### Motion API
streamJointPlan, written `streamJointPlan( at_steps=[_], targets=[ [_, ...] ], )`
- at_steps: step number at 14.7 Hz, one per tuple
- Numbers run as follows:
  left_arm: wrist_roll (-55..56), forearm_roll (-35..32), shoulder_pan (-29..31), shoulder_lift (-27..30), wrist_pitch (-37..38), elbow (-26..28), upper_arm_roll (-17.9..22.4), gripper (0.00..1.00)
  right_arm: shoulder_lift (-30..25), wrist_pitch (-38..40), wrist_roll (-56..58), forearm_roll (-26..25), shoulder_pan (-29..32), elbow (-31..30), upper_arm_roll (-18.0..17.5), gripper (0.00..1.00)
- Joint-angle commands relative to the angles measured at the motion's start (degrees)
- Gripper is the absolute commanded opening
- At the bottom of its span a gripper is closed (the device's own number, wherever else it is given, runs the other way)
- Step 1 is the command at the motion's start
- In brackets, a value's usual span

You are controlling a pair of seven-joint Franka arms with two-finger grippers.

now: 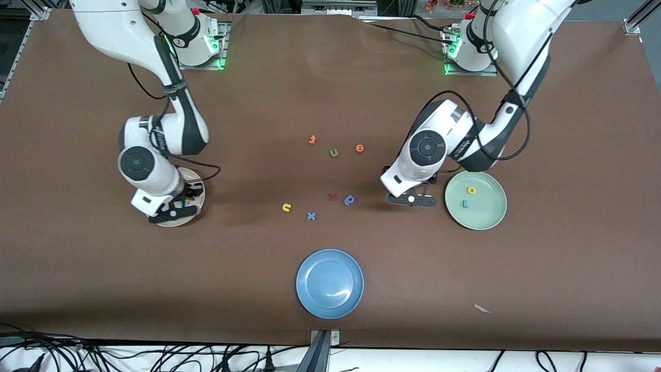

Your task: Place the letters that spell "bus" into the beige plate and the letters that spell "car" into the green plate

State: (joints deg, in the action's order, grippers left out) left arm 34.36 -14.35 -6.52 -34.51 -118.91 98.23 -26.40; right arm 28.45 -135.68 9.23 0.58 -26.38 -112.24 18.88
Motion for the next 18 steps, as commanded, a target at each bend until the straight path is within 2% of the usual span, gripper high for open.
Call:
streamJointPlan(
  at_steps=[1,2,3,5,8,10,14,15,16,17,18],
  targets=[
    [1.68,1.34,-0.87,-3.72,-2.89,-1.65,0.38,0.68,-2.08,-4.85,4.83,1.08,-0.16,-5.09,1.42,0.73],
    [1.59,1.34,-0.78,-4.51,-3.51,-1.56,0.38,0.63,-2.08,-4.69,4.66,3.87,-0.16,-5.09,1.34,1.0],
    [1.68,1.6,-0.69,-5.48,-4.48,-1.64,0.38,0.62,-2.34,-3.64,4.65,6.25,-0.42,-4.83,0.9,1.0],
    [1.24,1.96,-0.6,-7.15,-7.99,-1.2,0.47,0.61,-2.52,-1.35,1.51,9.77,-0.51,-3.17,-2.34,1.0],
    [0.8,1.61,-0.43,-7.59,-8.35,-1.12,0.47,0.61,-2.26,-0.9,-8.67,9.96,-0.77,-0.27,-7.53,1.0],
    [0.62,1.17,-0.43,-8.73,-8.96,-1.12,0.56,0.61,-1.38,-0.9,-12.73,9.96,-1.39,2.1,-9.73,1.0],
    [0.54,1.08,-0.52,-9.0,-9.14,-0.41,0.65,0.57,2.83,-0.91,-25.01,9.97,-5.77,7.98,-9.91,1.0],
    [0.27,0.99,-0.52,-9.26,-9.14,-0.5,0.65,0.51,3.97,-0.9,-30.19,9.88,-7.53,9.66,-9.83,1.0],
    [-1.21,0.21,-0.43,-9.44,-9.23,-0.5,0.65,0.35,5.38,-0.9,-34.33,9.79,-8.76,11.41,-9.83,1.0],
    [-2.96,-0.32,-0.17,-9.44,-9.15,-0.5,0.65,0.25,6.7,-0.82,-37.68,9.53,-9.82,13.08,-9.83,1.0],
    [-3.76,-0.33,0.1,-9.44,-9.14,-0.5,0.65,0.21,8.01,-0.82,-40.75,9.35,-10.52,14.58,-9.83,1.0]
  ],
)
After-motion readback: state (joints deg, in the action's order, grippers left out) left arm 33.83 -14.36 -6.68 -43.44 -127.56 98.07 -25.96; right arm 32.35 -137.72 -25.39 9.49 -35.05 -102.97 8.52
